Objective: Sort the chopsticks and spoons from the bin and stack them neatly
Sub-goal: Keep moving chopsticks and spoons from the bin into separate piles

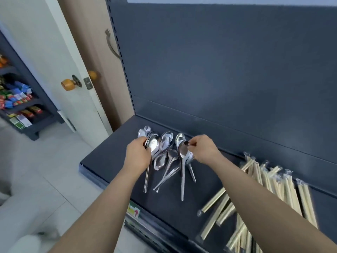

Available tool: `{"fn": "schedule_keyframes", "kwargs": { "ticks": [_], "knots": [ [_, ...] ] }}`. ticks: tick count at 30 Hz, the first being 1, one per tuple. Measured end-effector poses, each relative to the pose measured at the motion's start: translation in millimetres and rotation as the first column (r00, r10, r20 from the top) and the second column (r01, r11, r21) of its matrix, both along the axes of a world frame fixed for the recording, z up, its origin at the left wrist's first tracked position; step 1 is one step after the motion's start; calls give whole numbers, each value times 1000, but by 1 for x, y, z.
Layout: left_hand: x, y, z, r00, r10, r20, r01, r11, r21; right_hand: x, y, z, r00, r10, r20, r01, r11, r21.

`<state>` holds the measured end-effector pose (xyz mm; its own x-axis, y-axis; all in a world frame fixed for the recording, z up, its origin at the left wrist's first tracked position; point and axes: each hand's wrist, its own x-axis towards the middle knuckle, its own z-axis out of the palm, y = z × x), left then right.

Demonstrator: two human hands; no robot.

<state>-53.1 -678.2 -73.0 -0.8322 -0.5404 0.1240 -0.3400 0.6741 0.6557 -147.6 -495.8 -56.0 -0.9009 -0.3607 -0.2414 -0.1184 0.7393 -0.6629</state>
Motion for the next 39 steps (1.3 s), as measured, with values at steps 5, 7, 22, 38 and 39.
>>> {"fn": "schedule_keyframes", "kwargs": {
  "ticks": [5,7,22,38,39],
  "knots": [
    [-33,-44,-10,997,-77,0,77,997,-7,-20,-37,-7,1000,7,19,-9,996,89],
    [-44,-60,-17,992,-120,26,120,993,2,-24,-49,-7,1000,-13,24,10,989,146],
    [-61,-101,-50,911,-407,65,383,894,232,-1,-87,-32,922,-386,28,380,918,116],
    [-52,-97,-50,877,-464,122,406,853,327,26,-90,-39,898,-409,-159,424,903,72],
    [-52,-99,-51,879,-458,131,406,864,297,28,-89,-39,896,-400,-193,421,903,81]
  ]
}}
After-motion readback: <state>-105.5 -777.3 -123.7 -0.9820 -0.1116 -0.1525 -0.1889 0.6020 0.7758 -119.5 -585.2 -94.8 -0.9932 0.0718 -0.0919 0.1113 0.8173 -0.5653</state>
